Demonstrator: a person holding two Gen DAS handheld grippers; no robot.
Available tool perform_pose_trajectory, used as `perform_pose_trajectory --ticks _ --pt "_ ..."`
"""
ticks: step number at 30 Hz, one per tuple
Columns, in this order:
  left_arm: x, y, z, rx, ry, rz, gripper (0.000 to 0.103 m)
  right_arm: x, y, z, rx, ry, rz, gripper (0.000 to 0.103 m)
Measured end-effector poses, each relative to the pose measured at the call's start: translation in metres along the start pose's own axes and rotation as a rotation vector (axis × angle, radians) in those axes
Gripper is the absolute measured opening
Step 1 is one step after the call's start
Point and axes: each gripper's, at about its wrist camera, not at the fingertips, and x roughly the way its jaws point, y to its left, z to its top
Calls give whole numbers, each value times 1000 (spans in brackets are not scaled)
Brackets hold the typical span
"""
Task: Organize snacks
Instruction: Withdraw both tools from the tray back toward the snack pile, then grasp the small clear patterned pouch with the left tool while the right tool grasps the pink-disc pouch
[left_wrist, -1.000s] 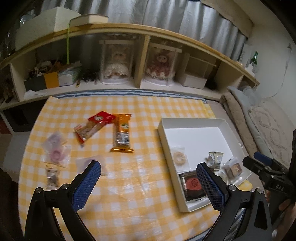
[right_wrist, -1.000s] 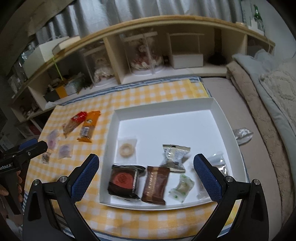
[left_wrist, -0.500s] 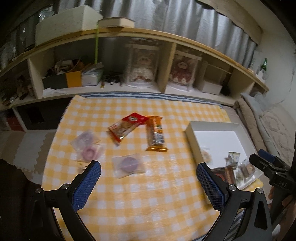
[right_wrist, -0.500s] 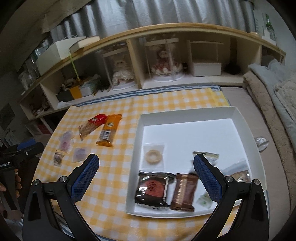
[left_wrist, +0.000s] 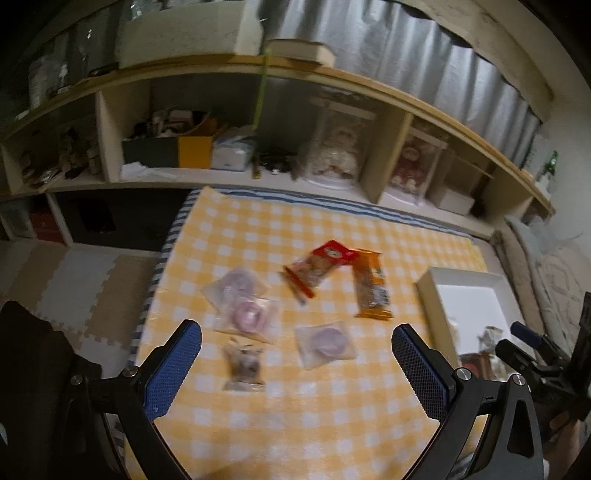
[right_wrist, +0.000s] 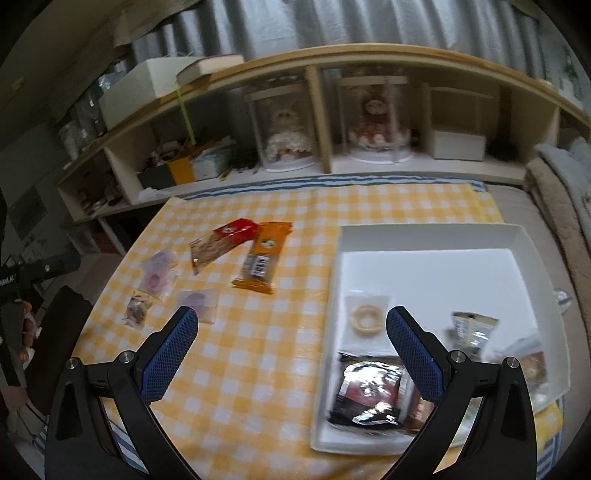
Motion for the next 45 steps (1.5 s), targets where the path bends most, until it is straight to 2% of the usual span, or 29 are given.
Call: perform_pose_trajectory --ticks 4,7,9,12,14,16,19,22,29,41,45 --pt "12 21 1 -71 28 -27 103 22 19 9 -9 4 66 103" --pt "26 34 0 -103 64 -36 99 41 34 16 -10 8 134 103" --pt "35 39 0 -109 97 -42 89 57 45 23 -9 31 193 103" --pt "54 38 0 -108 151 -48 81 86 57 33 34 100 286 103" --pt "69 37 1 -103 187 -44 75 108 65 40 55 142 331 92" --pt "81 37 1 -99 213 -39 72 126 73 44 59 178 337 74" --pt "103 36 0 -92 251 -25 69 155 84 47 81 240 378 64" --pt "123 36 -3 -86 289 -3 66 180 93 45 97 286 419 60" --pt "146 34 -11 -65 350 34 56 219 98 24 71 366 407 57" --pt "154 35 -23 -19 357 51 45 185 77 -23 49 416 422 56" --pt "159 36 -25 -14 356 70 36 175 88 -32 -21 419 370 56"
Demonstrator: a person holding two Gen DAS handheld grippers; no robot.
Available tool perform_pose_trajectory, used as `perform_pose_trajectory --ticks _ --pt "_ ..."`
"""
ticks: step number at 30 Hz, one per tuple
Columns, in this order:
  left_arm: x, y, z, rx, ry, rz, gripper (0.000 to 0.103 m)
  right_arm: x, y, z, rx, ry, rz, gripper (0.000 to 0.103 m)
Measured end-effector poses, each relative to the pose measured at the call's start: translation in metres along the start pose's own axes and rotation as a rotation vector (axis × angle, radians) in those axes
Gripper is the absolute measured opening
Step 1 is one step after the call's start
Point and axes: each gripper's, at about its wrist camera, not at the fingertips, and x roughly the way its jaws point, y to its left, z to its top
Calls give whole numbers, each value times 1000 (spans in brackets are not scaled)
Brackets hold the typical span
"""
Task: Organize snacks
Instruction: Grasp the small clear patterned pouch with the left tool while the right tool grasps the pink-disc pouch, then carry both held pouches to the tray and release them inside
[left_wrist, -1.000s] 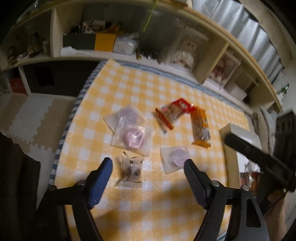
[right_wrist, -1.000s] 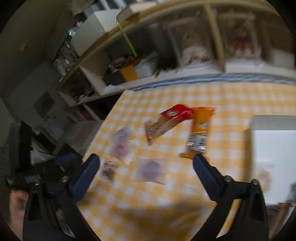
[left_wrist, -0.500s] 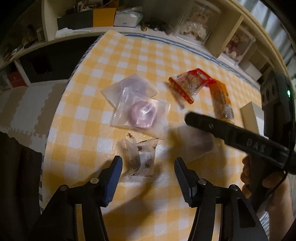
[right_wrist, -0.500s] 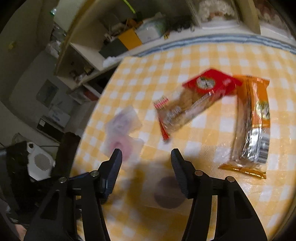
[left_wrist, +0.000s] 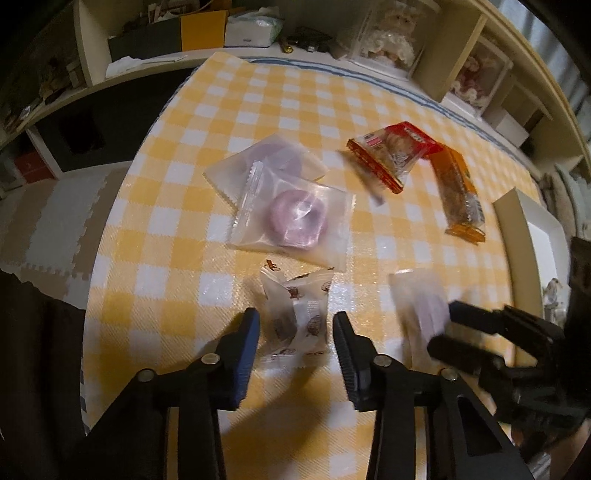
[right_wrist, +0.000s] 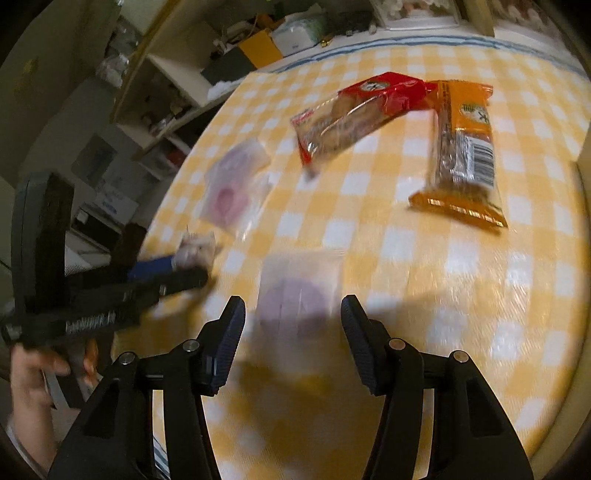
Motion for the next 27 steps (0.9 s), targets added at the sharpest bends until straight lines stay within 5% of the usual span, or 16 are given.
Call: perform_pose_trajectory --ticks 5,9,17,21,27 --pt "2 -2 0 1 -3 0 30 3 12 -8 35 -12 -99 57" --pt "1 -2 1 6 -5 4 29 7 17 -8 139 -46 -149 67" --pt "-12 1 4 -19 -25 -28 26 18 35 -5 116 -65 -323 59" --pt "-26 5 2 -43 -63 -40 25 14 35 -6 95 -85 -321 50" --pt "-58 7 -2 -67 -141 -76 25 -11 37 -2 85 -175 -286 48"
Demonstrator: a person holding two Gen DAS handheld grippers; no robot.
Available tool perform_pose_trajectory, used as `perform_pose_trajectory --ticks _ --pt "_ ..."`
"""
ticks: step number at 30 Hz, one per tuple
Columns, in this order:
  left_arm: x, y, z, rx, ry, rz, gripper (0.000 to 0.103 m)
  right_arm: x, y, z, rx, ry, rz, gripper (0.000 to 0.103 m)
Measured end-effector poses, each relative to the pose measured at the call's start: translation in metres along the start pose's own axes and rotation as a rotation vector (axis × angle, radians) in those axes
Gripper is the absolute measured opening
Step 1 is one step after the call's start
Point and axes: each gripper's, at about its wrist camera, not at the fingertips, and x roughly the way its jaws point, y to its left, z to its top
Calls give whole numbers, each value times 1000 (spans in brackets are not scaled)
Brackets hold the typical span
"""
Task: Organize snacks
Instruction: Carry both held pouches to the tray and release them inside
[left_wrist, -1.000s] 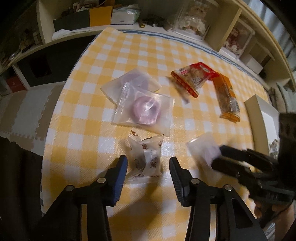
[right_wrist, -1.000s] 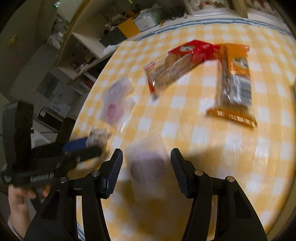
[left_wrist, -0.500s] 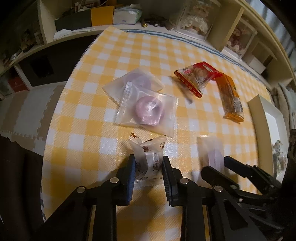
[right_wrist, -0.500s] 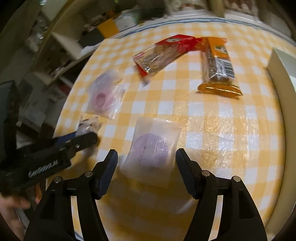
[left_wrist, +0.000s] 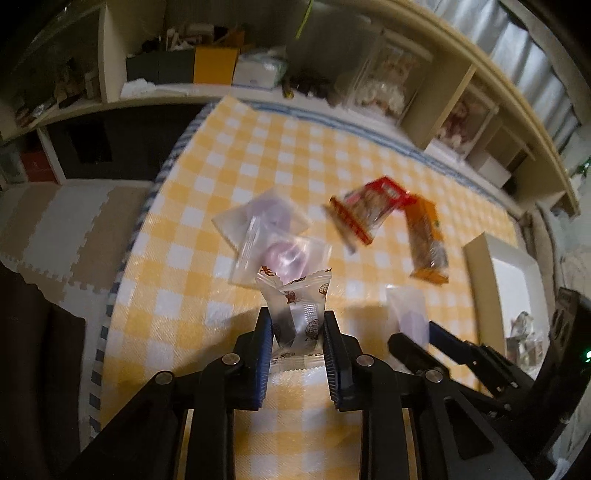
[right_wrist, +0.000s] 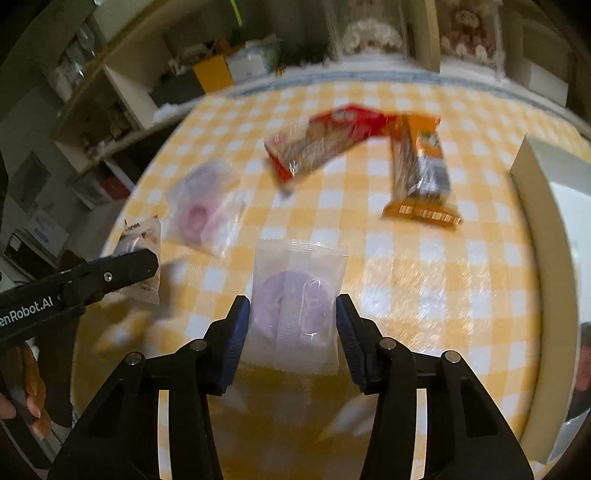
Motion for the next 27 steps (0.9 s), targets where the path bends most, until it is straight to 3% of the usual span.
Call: perform_pose_trajectory --ticks 9,27 --pt "-49 -17 -6 -18 -109 -34 25 -50 -6 25 -27 -104 12 48" --pt "-113 -110 -30 120 -239 -59 25 -165 -74 40 -40 -254 -40 48"
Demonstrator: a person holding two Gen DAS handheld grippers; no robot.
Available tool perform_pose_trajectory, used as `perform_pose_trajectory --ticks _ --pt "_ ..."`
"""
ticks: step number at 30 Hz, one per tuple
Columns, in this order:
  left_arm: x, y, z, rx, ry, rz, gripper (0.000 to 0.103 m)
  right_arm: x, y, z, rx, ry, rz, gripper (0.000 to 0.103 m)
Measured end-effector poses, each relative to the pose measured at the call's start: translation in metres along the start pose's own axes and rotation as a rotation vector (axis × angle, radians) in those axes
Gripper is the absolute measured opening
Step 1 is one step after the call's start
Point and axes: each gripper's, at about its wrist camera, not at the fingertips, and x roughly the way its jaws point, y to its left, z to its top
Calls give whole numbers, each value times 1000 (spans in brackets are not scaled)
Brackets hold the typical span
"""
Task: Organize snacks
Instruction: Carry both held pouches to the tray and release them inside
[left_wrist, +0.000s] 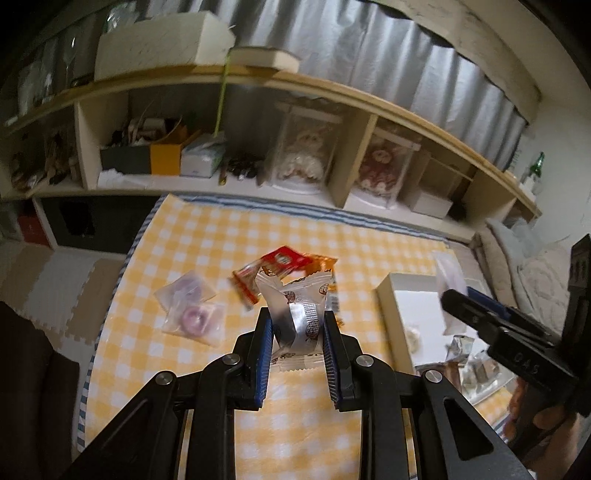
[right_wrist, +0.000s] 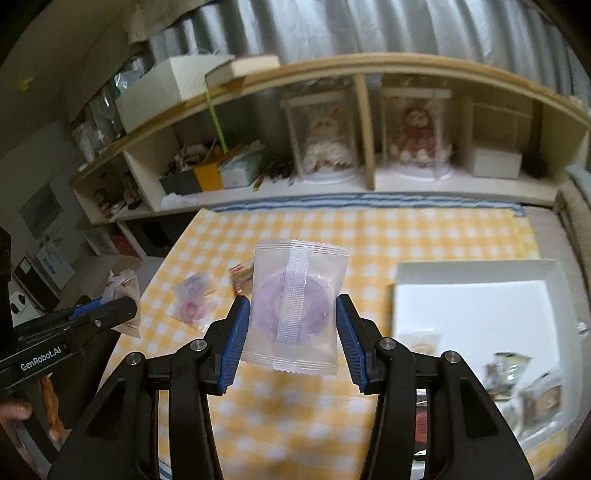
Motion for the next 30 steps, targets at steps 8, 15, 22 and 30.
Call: perform_pose_trajectory --ticks 8,15,22,30 --pt "9 -66 4 60 -4 -76 25 -41 -54 1 31 -36 -45 48" --pt "41 -124 9 99 26 -136 25 -69 -115 -6 78 -48 -102 48" --pt "90 -176 6 126 82 -188 25 -87 -177 -19 130 -45 -162 48" --pt "156 -225 -4 121 167 -227 25 -91 -233 -36 175 -17 -219 48"
